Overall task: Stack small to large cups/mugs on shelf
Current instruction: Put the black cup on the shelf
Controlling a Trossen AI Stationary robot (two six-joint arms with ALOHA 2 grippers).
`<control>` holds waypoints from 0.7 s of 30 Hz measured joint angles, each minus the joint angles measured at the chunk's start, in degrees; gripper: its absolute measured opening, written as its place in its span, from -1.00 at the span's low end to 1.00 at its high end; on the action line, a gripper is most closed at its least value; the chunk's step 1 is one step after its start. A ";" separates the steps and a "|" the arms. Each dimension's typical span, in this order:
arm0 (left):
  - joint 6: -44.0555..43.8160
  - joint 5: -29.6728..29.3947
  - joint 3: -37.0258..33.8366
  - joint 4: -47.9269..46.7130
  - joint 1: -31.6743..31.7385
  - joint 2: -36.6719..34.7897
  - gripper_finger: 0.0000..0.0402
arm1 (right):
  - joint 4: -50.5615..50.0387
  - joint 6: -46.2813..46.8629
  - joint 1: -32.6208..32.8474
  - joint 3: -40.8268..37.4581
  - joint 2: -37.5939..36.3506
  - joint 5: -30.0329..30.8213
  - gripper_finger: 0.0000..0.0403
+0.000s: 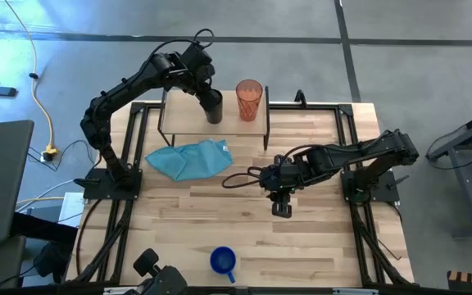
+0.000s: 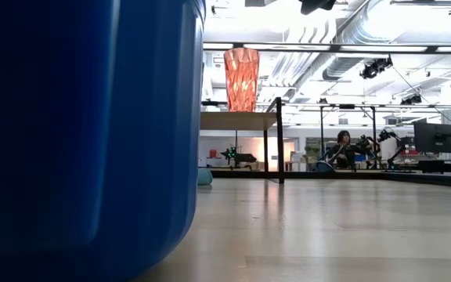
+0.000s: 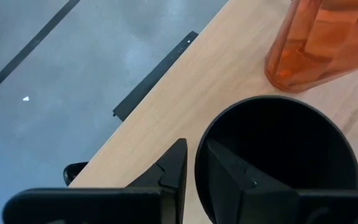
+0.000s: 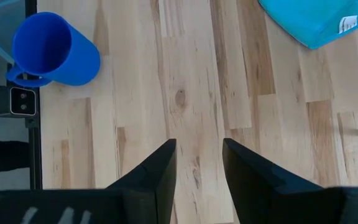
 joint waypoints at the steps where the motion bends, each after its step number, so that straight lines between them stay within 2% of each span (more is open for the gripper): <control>1: 0.00 -0.03 0.00 0.03 0.00 -0.04 -0.77 | 0.00 0.25 0.00 0.00 0.00 0.00 -0.40; 21: -0.08 3.03 0.00 -0.41 0.00 -0.07 -0.77 | 0.04 1.32 0.02 0.00 0.00 0.00 -0.40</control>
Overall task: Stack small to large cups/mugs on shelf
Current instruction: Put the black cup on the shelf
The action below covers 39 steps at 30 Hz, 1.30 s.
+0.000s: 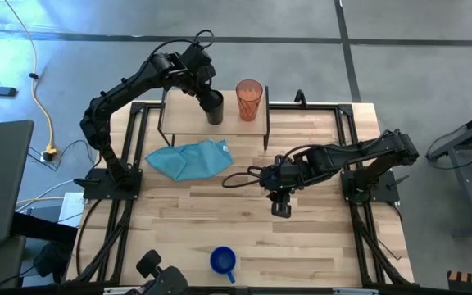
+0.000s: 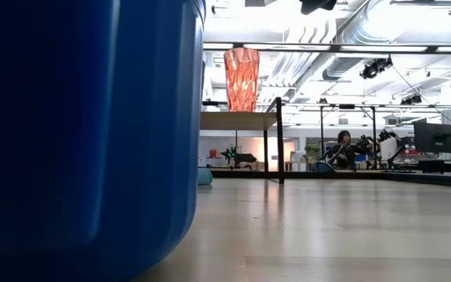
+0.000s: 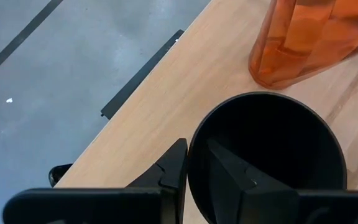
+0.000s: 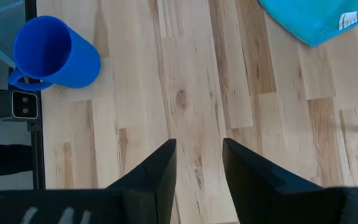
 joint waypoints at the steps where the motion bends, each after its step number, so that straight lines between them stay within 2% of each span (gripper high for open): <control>1: -0.01 0.00 0.00 0.00 0.00 0.00 -0.77 | -0.01 0.02 0.00 0.00 0.00 0.00 -0.40; 14: 0.01 -2.48 0.02 0.39 1.10 0.04 -0.77 | 0.00 1.43 0.02 0.00 0.00 0.00 -0.40; 31: -0.58 2.51 0.02 -0.22 1.81 -0.06 -0.77 | 0.00 0.82 0.13 0.00 0.00 0.00 -0.40; 39: -0.88 1.49 0.07 0.28 1.81 -2.95 -0.77 | 0.01 -0.44 0.11 0.00 0.00 0.00 -0.40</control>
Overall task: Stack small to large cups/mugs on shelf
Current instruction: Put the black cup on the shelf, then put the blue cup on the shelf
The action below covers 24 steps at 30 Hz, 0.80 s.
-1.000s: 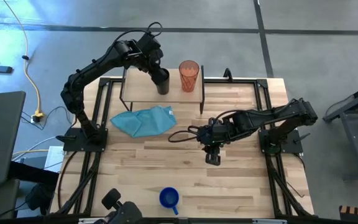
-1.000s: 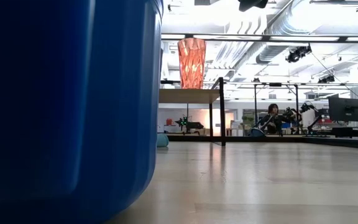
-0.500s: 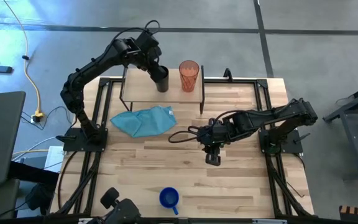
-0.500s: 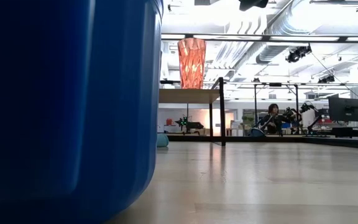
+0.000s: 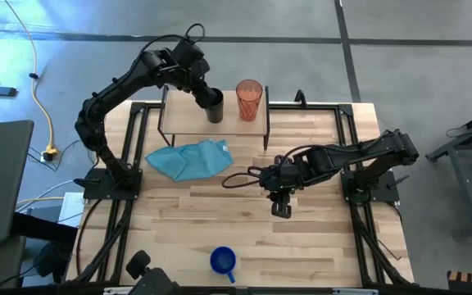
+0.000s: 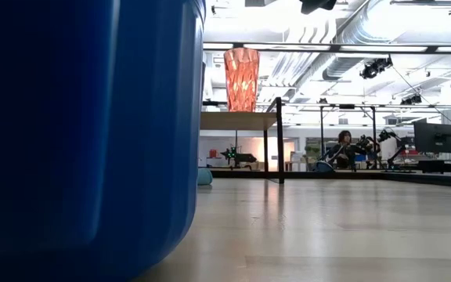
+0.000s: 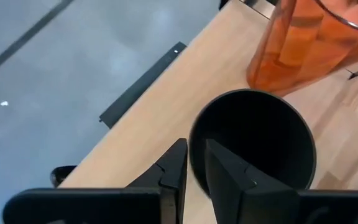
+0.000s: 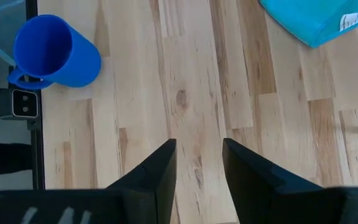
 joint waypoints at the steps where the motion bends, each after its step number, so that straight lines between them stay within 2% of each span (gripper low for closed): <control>1: 0.02 -0.54 0.00 -0.02 0.00 -0.32 -0.77 | -0.01 -0.03 -0.05 0.00 0.00 0.00 -0.40; 9: 0.00 -2.38 0.00 -0.28 0.02 -3.49 -0.77 | -0.01 -0.06 -0.13 0.00 0.00 0.00 -0.40; 15: -0.85 -1.44 0.00 -2.01 0.01 -8.59 -0.77 | -0.22 -0.09 0.00 0.00 0.00 0.00 -0.40; 17: -2.42 1.52 0.00 -3.78 0.01 -11.01 -0.77 | -0.82 -0.09 0.00 0.00 0.00 0.00 -0.40; 22: -4.50 17.44 -0.05 -11.97 -0.42 -16.72 -0.77 | -0.23 -2.89 0.00 0.00 0.00 0.00 -0.40; 24: -4.52 18.86 -0.68 -14.36 -3.11 -19.06 -0.77 | 1.39 -4.62 0.00 0.00 0.00 -0.01 -0.40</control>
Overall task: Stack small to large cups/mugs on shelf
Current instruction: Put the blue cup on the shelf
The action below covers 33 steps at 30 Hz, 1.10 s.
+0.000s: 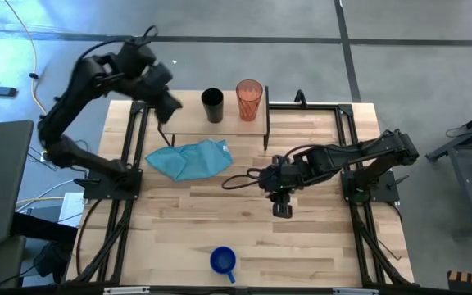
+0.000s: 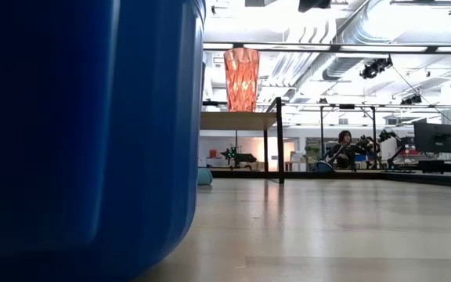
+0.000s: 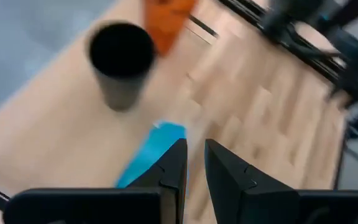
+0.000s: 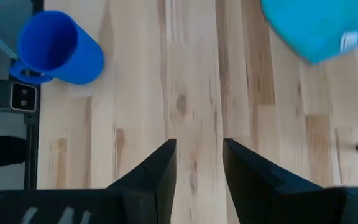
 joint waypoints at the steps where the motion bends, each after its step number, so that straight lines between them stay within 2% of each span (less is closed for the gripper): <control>1: -0.03 -0.17 -0.61 -0.94 -1.71 -1.31 -0.77 | 1.01 -0.97 -0.19 0.00 0.00 0.01 -0.40; 5: -1.89 -1.74 -3.97 -1.48 -8.66 -6.28 -0.77 | 6.31 -3.48 -1.34 0.00 -0.06 -0.34 -0.40; 9: -5.16 -2.38 -9.02 -0.64 -16.67 -10.99 -0.77 | 10.07 -4.47 -2.39 0.00 -0.11 -4.38 -0.40; 13: -10.11 -2.49 -17.19 3.11 -25.11 -15.01 -0.77 | 10.11 -4.47 -2.73 0.00 -0.15 -6.77 -0.40; 18: -19.05 -2.70 -30.00 13.89 -35.77 -19.20 -0.77 | 10.07 -4.52 -2.78 0.00 -0.15 -6.77 -0.40; 26: -30.89 -5.25 -45.30 35.57 -52.14 -18.75 -0.77 | 9.60 -5.02 -2.78 0.00 -0.17 -9.71 -0.40; 33: -35.47 -10.43 -48.48 44.98 -60.75 -14.03 -0.77 | 6.67 -5.80 -2.73 0.00 0.90 -14.14 -0.40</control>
